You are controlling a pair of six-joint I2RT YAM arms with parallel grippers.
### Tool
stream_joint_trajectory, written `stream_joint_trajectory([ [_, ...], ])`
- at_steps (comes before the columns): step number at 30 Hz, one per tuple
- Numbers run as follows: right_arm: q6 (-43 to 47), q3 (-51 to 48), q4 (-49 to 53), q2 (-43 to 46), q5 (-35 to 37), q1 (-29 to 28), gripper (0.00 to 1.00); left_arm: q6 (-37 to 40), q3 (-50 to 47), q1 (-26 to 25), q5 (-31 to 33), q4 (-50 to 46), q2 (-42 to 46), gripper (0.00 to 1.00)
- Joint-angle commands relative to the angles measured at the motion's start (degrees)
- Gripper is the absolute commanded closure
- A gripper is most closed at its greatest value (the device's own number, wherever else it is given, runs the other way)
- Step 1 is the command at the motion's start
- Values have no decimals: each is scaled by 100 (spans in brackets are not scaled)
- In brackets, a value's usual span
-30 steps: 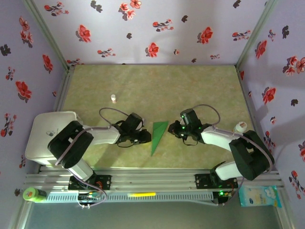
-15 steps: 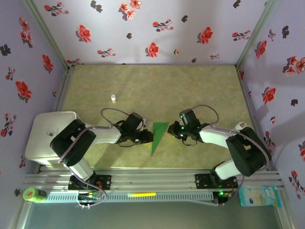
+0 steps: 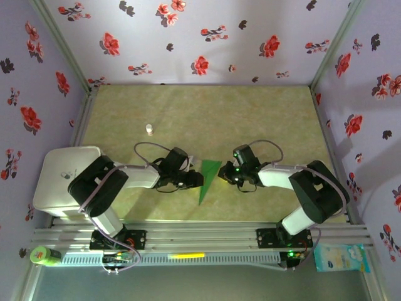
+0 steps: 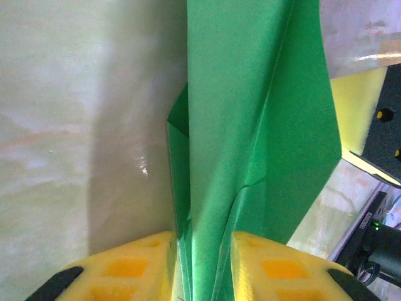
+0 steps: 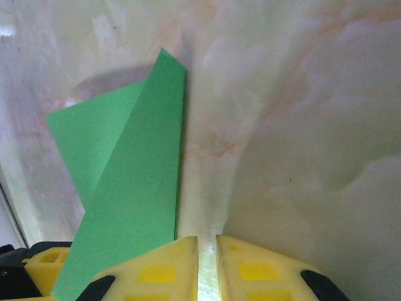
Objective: Fold a paper plane with a square sheet of paper (pick it up from the middle)
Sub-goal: Move the paper plane to the center of the table.
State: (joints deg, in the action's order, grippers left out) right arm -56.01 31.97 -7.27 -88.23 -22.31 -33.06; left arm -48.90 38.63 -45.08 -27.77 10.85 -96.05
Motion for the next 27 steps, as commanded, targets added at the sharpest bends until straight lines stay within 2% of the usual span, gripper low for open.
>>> stream_joint_trajectory([
  [1, -52, 161, -230, -175, -158, -86, 86, 102, 71, -21, -288, 296, -158, 71],
  [14, -77, 222, -363, -354, -222, -191, 87, -32, -4, -36, -485, 583, -268, 70],
  [27, -86, 235, -416, -434, -235, -201, 87, 398, 306, -185, -488, -77, -334, 80],
])
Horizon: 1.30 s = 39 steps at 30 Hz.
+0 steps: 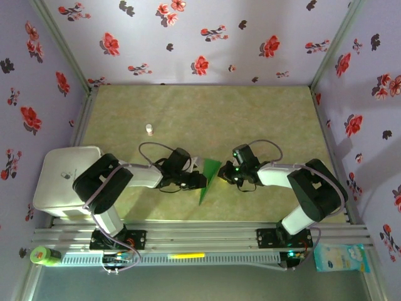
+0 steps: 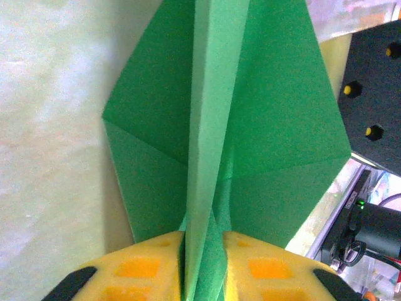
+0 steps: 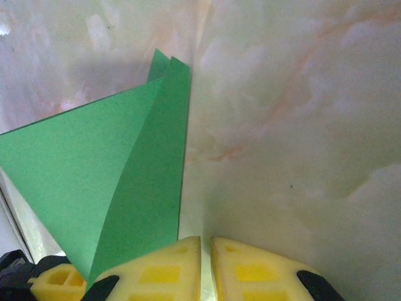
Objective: Fold a paper plane with a square sheet of paper (pick it up from the middle)
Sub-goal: Move the paper plane to the center of the table.
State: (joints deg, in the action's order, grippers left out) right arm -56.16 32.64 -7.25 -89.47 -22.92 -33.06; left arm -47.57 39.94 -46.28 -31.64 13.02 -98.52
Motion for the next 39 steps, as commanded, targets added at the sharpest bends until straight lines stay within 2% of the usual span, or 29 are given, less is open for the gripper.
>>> stream_joint_trajectory([
  [1, -75, 170, -416, -299, -175, -201, 87, 304, 218, -74, -89, -368, -97, 82],
  [6, -28, 162, -312, -175, -78, -201, 87, 415, 331, -118, 86, -607, 17, 93],
  [11, 108, 159, 60, 218, 280, -201, 87, 534, 435, -186, 819, -1156, 517, 97],
  [14, 208, 172, 326, 477, 506, -192, 87, 534, 593, -253, 1773, -1803, 899, 98],
  [16, 251, 181, 461, 609, 627, -188, 87, 512, 854, -306, 2661, -2648, 1033, 99],
  [19, 260, 160, 527, 699, 702, -183, 87, 517, 1200, -348, 3468, -3449, 1050, 99],
  [21, 251, 155, 523, 702, 709, -183, 87, 554, 1364, -372, 3700, -3731, 995, 98],
  [32, 176, 128, 311, 664, 570, -183, 86, 512, 1684, -513, 3922, -4080, 546, 95],
  [39, 72, 62, -483, 664, 87, -201, 83, 505, 1734, -544, 3904, -4071, 326, 95],
])
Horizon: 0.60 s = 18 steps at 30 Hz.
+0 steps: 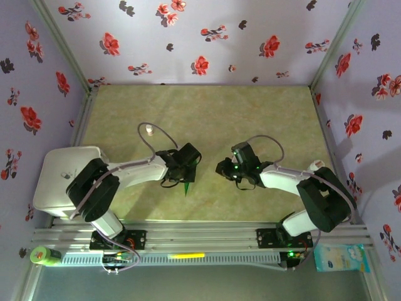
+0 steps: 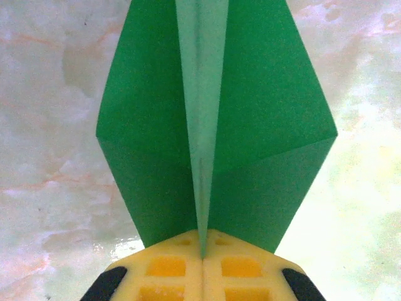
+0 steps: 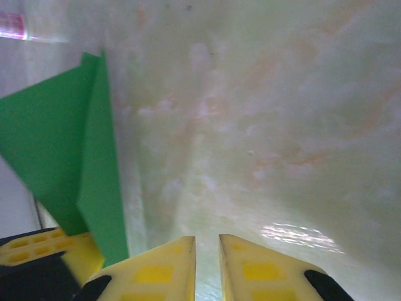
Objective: Fold a paper plane with a square sheet of paper (pick it up from the middle)
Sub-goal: Move the paper plane to the center of the table.
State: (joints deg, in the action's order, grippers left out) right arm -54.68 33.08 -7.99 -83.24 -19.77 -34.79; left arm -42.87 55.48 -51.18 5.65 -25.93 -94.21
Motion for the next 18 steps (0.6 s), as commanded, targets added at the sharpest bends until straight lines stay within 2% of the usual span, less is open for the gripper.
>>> stream_joint_trajectory([
  [1, -86, 27, -465, 29, -280, -37, 82, 26, 184, -60, 168, -175, -128, 95],
  [18, -182, 56, -652, -245, -376, -99, 80, -2, 147, -59, -11, -78, -304, 87],
])
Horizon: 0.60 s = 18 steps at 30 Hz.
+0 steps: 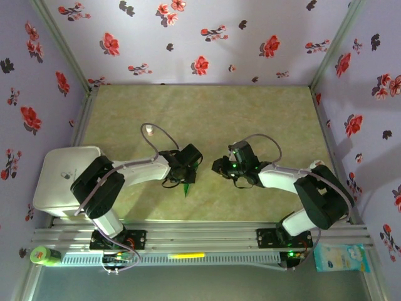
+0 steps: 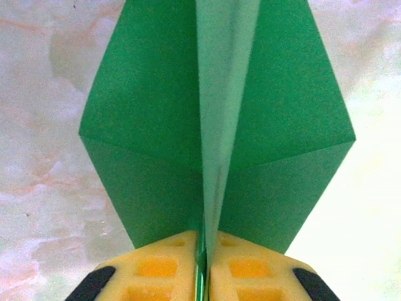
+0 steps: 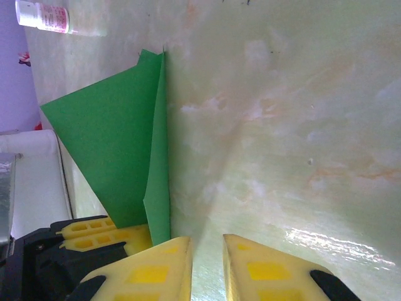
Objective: Fold a paper plane with a square sheet of paper (pick it up from the middle)
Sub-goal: Move the paper plane to the center of the table.
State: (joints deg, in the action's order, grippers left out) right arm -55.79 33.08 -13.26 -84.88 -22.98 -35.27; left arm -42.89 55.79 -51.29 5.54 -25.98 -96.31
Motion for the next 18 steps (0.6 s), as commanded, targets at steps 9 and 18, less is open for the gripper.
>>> stream_joint_trajectory([
  [9, -64, 41, -86, -106, -30, -51, 80, 43, 169, -65, -6, -110, -204, 86],
  [18, -29, 19, -80, -141, -10, -51, 80, 24, 219, -110, 1, -125, -411, 85],
])
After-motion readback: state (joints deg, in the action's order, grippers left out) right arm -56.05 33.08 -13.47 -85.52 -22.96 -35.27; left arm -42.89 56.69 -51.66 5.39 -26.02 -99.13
